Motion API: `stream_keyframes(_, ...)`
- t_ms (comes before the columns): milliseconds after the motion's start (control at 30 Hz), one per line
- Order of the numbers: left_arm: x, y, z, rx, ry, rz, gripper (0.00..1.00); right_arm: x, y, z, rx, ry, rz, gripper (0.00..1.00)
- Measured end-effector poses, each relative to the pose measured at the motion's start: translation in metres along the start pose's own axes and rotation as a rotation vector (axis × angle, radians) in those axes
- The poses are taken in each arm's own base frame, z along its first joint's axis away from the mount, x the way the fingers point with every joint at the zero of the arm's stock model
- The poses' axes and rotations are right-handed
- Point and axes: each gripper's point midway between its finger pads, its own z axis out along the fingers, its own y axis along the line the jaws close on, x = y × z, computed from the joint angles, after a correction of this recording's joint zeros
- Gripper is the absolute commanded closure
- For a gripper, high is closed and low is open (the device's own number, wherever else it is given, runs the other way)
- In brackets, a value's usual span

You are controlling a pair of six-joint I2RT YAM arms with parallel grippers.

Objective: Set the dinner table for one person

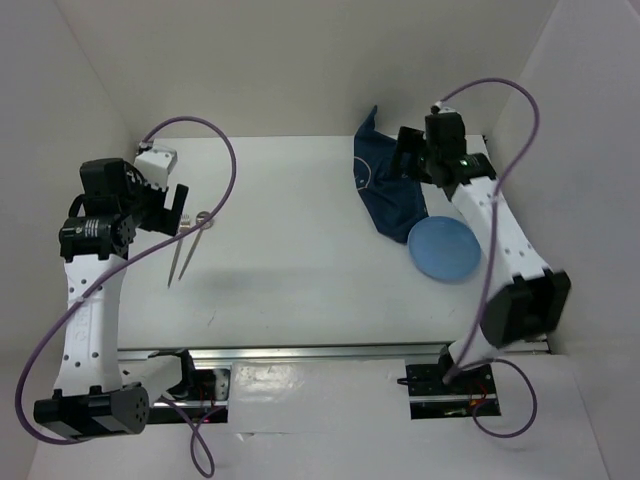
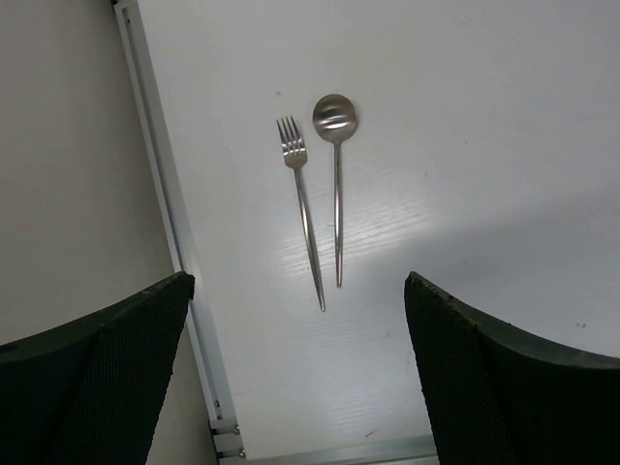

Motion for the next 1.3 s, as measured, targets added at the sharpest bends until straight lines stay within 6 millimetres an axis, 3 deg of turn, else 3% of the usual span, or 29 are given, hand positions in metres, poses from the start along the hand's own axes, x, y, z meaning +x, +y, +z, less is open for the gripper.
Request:
stream_keyframes(67, -0.003, -0.001, 0.008, 0.013, -0.005, 0.004, 0.04, -0.001, -0.004, 0.047, 0.045, 0.032, -0.004, 0.00)
stream_keyframes(300, 0.001, 0.001, 0.044, 0.043, 0.046, 0.023, 0.04, 0.040, -0.034, 0.220, 0.084, 0.254, 0.085, 0.02)
stream_keyframes(367, 0.005, 0.000, 0.055, 0.055, 0.068, 0.033, 0.04, 0.057, -0.037, 0.256, 0.078, 0.287, 0.093, 0.06)
stream_keyframes(467, 0.014, -0.002, 0.073, 0.066, 0.107, 0.038, 0.04, 0.092, -0.032, 0.287, 0.065, 0.352, 0.073, 0.19)
stream_keyframes(533, 0.020, -0.004, 0.083, 0.076, 0.132, 0.037, 0.04, 0.084, -0.015, 0.289, 0.027, 0.327, 0.056, 0.36)
stream_keyframes(567, 0.022, -0.005, 0.087, 0.078, 0.139, 0.036, 0.04, 0.082, -0.005, 0.289, 0.002, 0.315, 0.042, 0.60)
stream_keyframes(667, 0.026, -0.011, 0.096, 0.089, 0.158, 0.023, 0.04, 0.086, 0.022, 0.289, -0.058, 0.304, -0.017, 0.97)
stream_keyframes(733, 0.025, -0.014, 0.098, 0.092, 0.156, 0.011, 0.04, 0.102, 0.040, 0.288, -0.087, 0.309, -0.079, 1.00)
stream_keyframes(800, 0.022, -0.016, 0.100, 0.095, 0.146, -0.002, 0.04, 0.130, 0.056, 0.280, -0.099, 0.320, -0.179, 1.00)
stream_keyframes(900, 0.019, -0.022, 0.108, 0.111, 0.140, -0.026, 0.06, 0.166, 0.093, 0.242, -0.134, 0.304, -0.353, 1.00)
stream_keyframes(967, 0.022, -0.028, 0.117, 0.139, 0.157, -0.054, 0.07, 0.198, 0.118, 0.203, -0.169, 0.290, -0.484, 0.93)
stream_keyframes(1000, 0.024, -0.032, 0.122, 0.155, 0.170, -0.070, 0.09, 0.215, 0.128, 0.181, -0.192, 0.292, -0.543, 0.82)
stream_keyframes(1033, 0.025, -0.036, 0.127, 0.177, 0.183, -0.081, 0.09, 0.234, 0.140, 0.158, -0.226, 0.292, -0.605, 0.67)
stream_keyframes(1067, 0.026, -0.041, 0.132, 0.201, 0.193, -0.087, 0.09, 0.249, 0.150, 0.138, -0.261, 0.288, -0.651, 0.21)
stream_keyframes(1100, 0.026, -0.047, 0.139, 0.231, 0.208, -0.103, 0.09, 0.264, 0.156, 0.118, -0.289, 0.287, -0.700, 0.11)
stream_keyframes(1200, 0.029, -0.064, 0.157, 0.309, 0.264, -0.123, 0.07, 0.287, 0.153, 0.079, -0.301, 0.270, -0.788, 0.04)
stream_keyframes(1300, 0.040, -0.082, 0.175, 0.376, 0.360, -0.154, 0.05, 0.283, 0.143, 0.067, -0.268, 0.254, -0.762, 0.04)
